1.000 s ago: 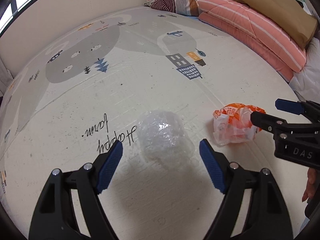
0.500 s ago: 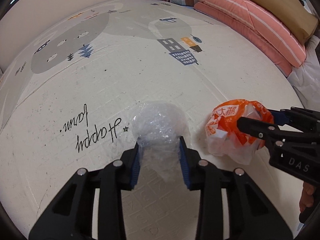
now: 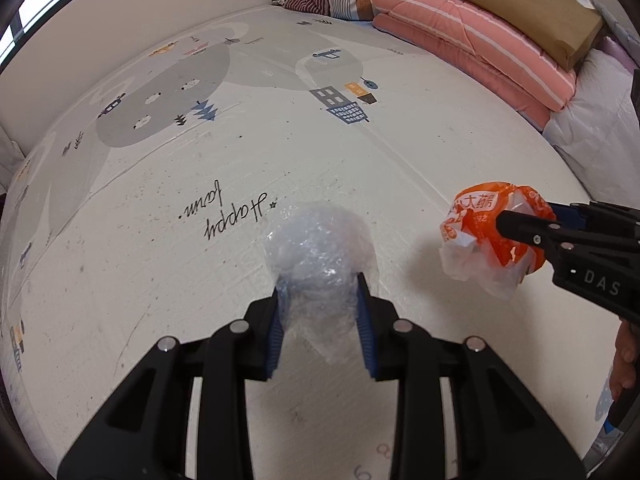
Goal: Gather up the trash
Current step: 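Carry the plastic wrap and orange bag to the grey bin and open both tools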
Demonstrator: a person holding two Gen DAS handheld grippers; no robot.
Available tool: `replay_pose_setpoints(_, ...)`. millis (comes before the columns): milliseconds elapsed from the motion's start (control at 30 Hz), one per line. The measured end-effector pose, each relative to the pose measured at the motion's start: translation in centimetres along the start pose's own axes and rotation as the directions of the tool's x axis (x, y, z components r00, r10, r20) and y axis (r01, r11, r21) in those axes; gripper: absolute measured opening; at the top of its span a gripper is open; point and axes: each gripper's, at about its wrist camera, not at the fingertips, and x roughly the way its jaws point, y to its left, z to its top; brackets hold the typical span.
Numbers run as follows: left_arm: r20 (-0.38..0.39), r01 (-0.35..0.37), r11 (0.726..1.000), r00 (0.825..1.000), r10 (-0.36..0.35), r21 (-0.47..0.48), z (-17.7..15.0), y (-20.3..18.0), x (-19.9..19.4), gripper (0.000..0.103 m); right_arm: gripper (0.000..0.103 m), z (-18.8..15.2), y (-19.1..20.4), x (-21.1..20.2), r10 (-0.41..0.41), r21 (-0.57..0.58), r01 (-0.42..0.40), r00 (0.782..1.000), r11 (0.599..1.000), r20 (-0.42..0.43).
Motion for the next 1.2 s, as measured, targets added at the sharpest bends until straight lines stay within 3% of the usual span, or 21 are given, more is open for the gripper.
replay_pose_setpoints(333,0.014,-0.063,0.997,0.998,0.062,0.051,-4.1,-0.8,-11.0,0.032,0.034,-5.6,2.3,-10.8,-0.075,0.020,0.074,0.997,0.997,0.026)
replay_pose_setpoints(833,0.063,0.076,0.990,0.994,-0.084,0.122,-8.4,-6.2,-23.3,0.032,0.034,-14.5,3.5,-26.4,-0.157,0.101,0.148,0.983,0.984,0.094)
replay_pose_setpoints(1200,0.057,0.151,0.956,0.984,-0.171,0.253,-11.8,-15.2,-28.4,0.032,0.034,-23.6,-2.1,-35.0,-0.239,0.191,0.217,0.965,0.957,0.103)
